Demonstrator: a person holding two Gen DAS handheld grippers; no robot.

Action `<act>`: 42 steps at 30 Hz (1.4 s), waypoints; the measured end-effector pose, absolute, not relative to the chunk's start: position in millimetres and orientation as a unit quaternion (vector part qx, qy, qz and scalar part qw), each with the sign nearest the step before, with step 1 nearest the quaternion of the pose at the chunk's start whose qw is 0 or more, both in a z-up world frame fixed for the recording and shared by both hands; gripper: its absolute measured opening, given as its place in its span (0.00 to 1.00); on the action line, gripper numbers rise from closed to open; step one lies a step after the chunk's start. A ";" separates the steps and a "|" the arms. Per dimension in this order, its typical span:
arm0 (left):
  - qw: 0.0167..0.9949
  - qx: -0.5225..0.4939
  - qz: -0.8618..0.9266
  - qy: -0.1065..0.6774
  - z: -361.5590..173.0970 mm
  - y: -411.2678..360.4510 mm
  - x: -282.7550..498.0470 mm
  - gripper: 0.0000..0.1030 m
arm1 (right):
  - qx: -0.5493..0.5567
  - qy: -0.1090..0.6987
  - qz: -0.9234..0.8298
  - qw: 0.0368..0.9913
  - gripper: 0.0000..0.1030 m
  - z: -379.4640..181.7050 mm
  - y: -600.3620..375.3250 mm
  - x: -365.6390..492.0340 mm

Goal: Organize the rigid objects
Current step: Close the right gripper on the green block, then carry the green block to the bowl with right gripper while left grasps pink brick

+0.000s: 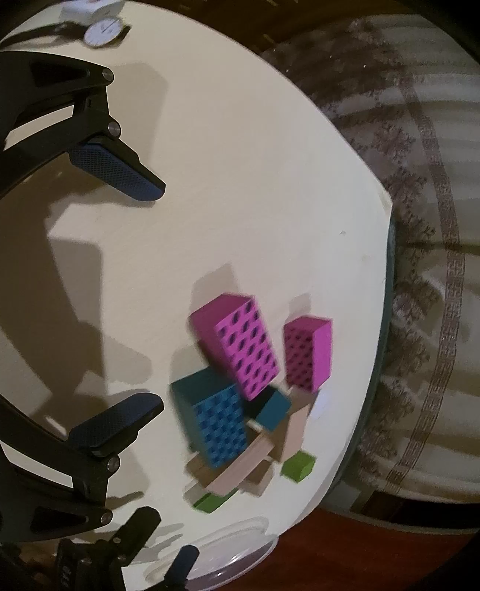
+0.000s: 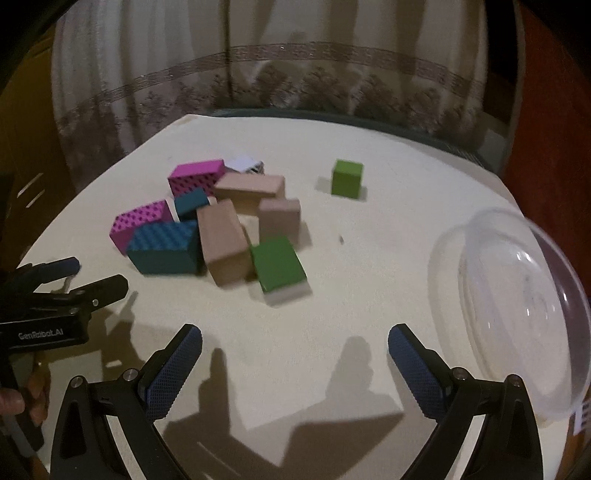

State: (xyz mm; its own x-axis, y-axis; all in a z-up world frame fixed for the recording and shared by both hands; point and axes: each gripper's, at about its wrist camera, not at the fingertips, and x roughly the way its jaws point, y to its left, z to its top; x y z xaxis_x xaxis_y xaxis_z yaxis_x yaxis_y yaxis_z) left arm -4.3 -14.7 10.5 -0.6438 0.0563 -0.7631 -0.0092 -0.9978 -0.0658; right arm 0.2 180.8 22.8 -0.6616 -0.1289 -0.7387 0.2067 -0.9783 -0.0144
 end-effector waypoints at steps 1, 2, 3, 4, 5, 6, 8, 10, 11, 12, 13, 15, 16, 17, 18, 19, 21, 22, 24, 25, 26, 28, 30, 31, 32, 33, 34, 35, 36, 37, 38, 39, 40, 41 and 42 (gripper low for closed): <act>0.014 -0.420 0.907 -0.025 13.0 -14.9 -6.1 1.00 | 0.400 0.052 -0.910 0.094 0.93 24.2 179.4 -3.6; 0.013 -0.419 0.908 -0.023 14.3 -14.7 -8.2 1.00 | 0.399 0.055 -0.910 0.097 0.91 25.2 178.2 -8.3; 0.013 -0.417 0.908 -0.019 16.4 -13.6 -10.1 1.00 | 0.400 0.056 -0.909 0.100 0.86 25.2 177.3 -12.3; 0.014 -0.417 0.909 -0.018 17.5 -14.0 -12.0 1.00 | 0.403 0.056 -0.908 0.103 0.81 24.5 176.2 -17.1; 0.015 -0.417 0.909 -0.015 18.4 -13.5 -14.0 1.00 | 0.408 0.053 -0.905 0.108 0.79 23.2 175.7 -23.5; 0.017 -0.417 0.908 -0.011 18.8 -12.6 -16.2 1.00 | 0.409 0.049 -0.904 0.114 0.77 22.4 175.6 -24.9; 0.013 -0.419 0.908 -0.003 18.5 -11.6 -19.8 1.00 | 0.411 0.042 -0.901 0.128 0.73 21.2 174.2 -31.3; 0.014 -0.423 0.906 0.001 17.4 -11.8 -23.4 1.00 | 0.411 0.046 -0.900 0.134 0.65 18.7 169.6 -34.9; 0.015 -0.424 0.906 0.001 17.3 -12.0 -24.4 1.00 | 0.413 0.047 -0.899 0.138 0.62 16.5 167.8 -36.5; 0.016 -0.423 0.906 0.002 17.4 -12.3 -25.3 1.00 | 0.415 0.045 -0.897 0.143 0.57 15.2 168.0 -36.3; 0.017 -0.423 0.906 0.004 18.0 -12.3 -26.5 1.00 | 0.415 0.044 -0.896 0.148 0.55 13.9 167.2 -36.2; 0.015 -0.421 0.907 0.008 19.3 -11.5 -28.9 1.00 | 0.409 0.055 -0.899 0.146 0.42 12.6 166.2 -34.0; 0.014 -0.420 0.907 0.010 20.0 -11.2 -30.0 1.00 | 0.406 0.058 -0.901 0.141 0.34 12.8 166.7 -33.7; 0.014 -0.420 0.908 0.012 20.5 -10.4 -30.7 1.00 | 0.404 0.056 -0.903 0.136 0.31 13.1 169.5 -33.4; 0.015 -0.417 0.909 0.016 22.0 -9.5 -32.2 1.00 | 0.405 0.046 -0.902 0.139 0.31 14.1 173.5 -33.9; 0.014 -0.416 0.909 0.020 22.8 -8.7 -33.9 1.00 | 0.407 0.038 -0.902 0.142 0.31 14.5 176.4 -35.3; 0.015 -0.414 0.910 0.027 25.0 -7.6 -39.1 1.00 | 0.408 0.029 -0.901 0.146 0.31 14.3 181.5 -34.8; 0.017 -0.413 0.910 0.029 25.9 -7.6 -42.0 1.00 | 0.408 0.030 -0.901 0.146 0.31 14.5 182.9 -34.9; 0.023 -0.409 0.912 0.030 27.2 -7.2 -46.7 1.00 | 0.408 0.030 -0.901 0.147 0.31 14.4 182.5 -34.0; 0.026 -0.408 0.912 0.031 27.5 -6.8 -48.6 1.00 | 0.408 0.029 -0.900 0.148 0.31 14.5 183.1 -33.1; 0.031 -0.407 0.913 0.032 27.7 -6.9 -51.6 1.00 | 0.409 0.027 -0.900 0.148 0.31 15.0 183.3 -33.0; 0.040 -0.408 0.911 0.033 26.5 -6.9 -58.4 0.98 | 0.410 0.021 -0.900 0.147 0.31 15.0 185.6 -31.6; 0.056 -0.413 0.908 0.027 24.8 -6.4 -65.7 0.95 | 0.411 0.016 -0.900 0.146 0.31 15.0 188.0 -30.2; 0.066 -0.417 0.906 0.022 23.4 -5.4 -69.8 0.94 | 0.411 0.015 -0.900 0.146 0.31 15.1 188.5 -29.8; 0.069 -0.420 0.905 0.021 22.6 -4.9 -71.4 0.92 | 0.411 0.014 -0.900 0.147 0.31 14.8 189.2 -29.5; 0.073 -0.421 0.904 0.017 21.7 -3.8 -73.9 0.90 | 0.411 0.012 -0.900 0.147 0.31 14.8 189.6 -29.9; 0.075 -0.420 0.904 0.016 21.5 -3.4 -74.6 0.87 | 0.411 0.011 -0.900 0.147 0.31 15.1 189.3 -31.0; 0.078 -0.419 0.905 0.014 21.7 -2.4 -75.5 0.82 | 0.411 0.012 -0.899 0.148 0.31 15.2 188.7 -31.8; 0.081 -0.420 0.904 0.015 21.2 -1.1 -76.8 0.79 | 0.411 0.015 -0.899 0.148 0.31 15.2 187.5 -32.8; 0.082 -0.422 0.903 0.014 20.3 -0.6 -77.6 0.70 | 0.411 0.017 -0.899 0.147 0.32 14.5 186.7 -32.6; 0.084 -0.425 0.901 0.013 18.4 -0.6 -78.7 0.60 | 0.411 0.022 -0.900 0.146 0.32 14.4 185.2 -33.5; 0.082 -0.428 0.900 0.012 15.6 -0.2 -79.8 0.58 | 0.410 0.025 -0.900 0.146 0.33 14.3 183.7 -34.8; 0.080 -0.425 0.902 0.014 15.4 0.0 -78.8 0.56 | 0.409 0.026 -0.900 0.146 0.35 13.5 183.2 -34.9; 0.077 -0.423 0.903 0.017 15.9 1.4 -77.5 0.50 | 0.409 0.028 -0.900 0.147 0.35 13.2 181.4 -37.6; 0.078 -0.421 0.903 0.015 16.5 2.2 -76.5 0.45 | 0.408 0.031 -0.901 0.146 0.35 13.1 180.2 -38.4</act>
State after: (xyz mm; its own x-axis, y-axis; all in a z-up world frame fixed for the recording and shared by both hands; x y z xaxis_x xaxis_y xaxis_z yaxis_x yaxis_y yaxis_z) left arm -76.5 2.2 16.5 -0.6329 0.1289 -0.7634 -0.1541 -0.9873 -0.0389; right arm -38.4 180.2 13.1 -0.6243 -0.2381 -0.7440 0.2880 -0.9555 0.0642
